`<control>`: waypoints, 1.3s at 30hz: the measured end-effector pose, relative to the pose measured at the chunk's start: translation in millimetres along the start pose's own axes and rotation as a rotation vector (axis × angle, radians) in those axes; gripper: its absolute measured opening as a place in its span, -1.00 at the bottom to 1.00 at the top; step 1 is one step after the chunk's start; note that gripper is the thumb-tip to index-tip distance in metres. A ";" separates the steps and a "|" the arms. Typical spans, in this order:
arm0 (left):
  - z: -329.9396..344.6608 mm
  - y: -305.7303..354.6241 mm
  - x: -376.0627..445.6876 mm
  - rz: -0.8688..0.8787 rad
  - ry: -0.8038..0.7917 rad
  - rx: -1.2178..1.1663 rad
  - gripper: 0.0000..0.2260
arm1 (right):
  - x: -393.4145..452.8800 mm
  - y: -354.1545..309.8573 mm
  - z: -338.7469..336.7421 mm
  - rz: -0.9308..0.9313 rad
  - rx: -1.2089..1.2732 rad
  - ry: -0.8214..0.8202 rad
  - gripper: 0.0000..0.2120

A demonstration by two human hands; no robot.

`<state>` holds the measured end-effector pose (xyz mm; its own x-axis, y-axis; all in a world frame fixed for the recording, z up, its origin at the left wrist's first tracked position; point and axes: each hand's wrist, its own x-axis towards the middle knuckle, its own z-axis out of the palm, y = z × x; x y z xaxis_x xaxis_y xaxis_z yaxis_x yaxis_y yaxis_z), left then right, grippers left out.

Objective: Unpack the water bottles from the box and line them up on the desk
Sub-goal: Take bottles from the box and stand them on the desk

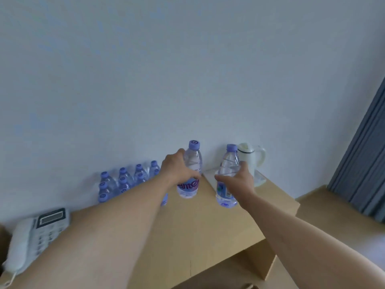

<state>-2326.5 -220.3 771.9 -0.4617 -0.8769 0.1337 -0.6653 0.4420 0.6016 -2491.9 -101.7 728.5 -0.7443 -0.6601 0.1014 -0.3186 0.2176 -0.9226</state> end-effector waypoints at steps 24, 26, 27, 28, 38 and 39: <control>8.8 -182.5 26.8 -0.161 0.034 0.459 -0.51 | 41.2 30.8 219.5 -0.094 -0.371 -0.667 -0.32; 20.4 -186.5 33.0 -0.187 0.031 0.484 -0.49 | 48.2 37.8 230.6 -0.092 -0.399 -0.702 -0.37; 26.5 -188.9 35.0 -0.206 0.029 0.496 -0.47 | 51.7 41.2 235.6 -0.095 -0.418 -0.719 -0.42; 32.6 -191.5 36.4 -0.220 0.030 0.512 -0.46 | 54.5 44.9 239.9 -0.094 -0.427 -0.731 -0.48; 66.8 -208.7 39.0 -0.326 0.081 0.701 -0.46 | 68.9 65.3 265.3 -0.051 -0.313 -0.730 -0.57; 67.7 -209.3 38.9 -0.337 0.094 0.715 -0.42 | 68.7 65.6 266.9 -0.051 -0.302 -0.729 -0.57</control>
<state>-2244.9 -334.1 597.8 -0.1379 -0.9832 0.1192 -0.9904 0.1358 -0.0254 -2407.3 -324.7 575.5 -0.1854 -0.9566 -0.2249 -0.5655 0.2910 -0.7717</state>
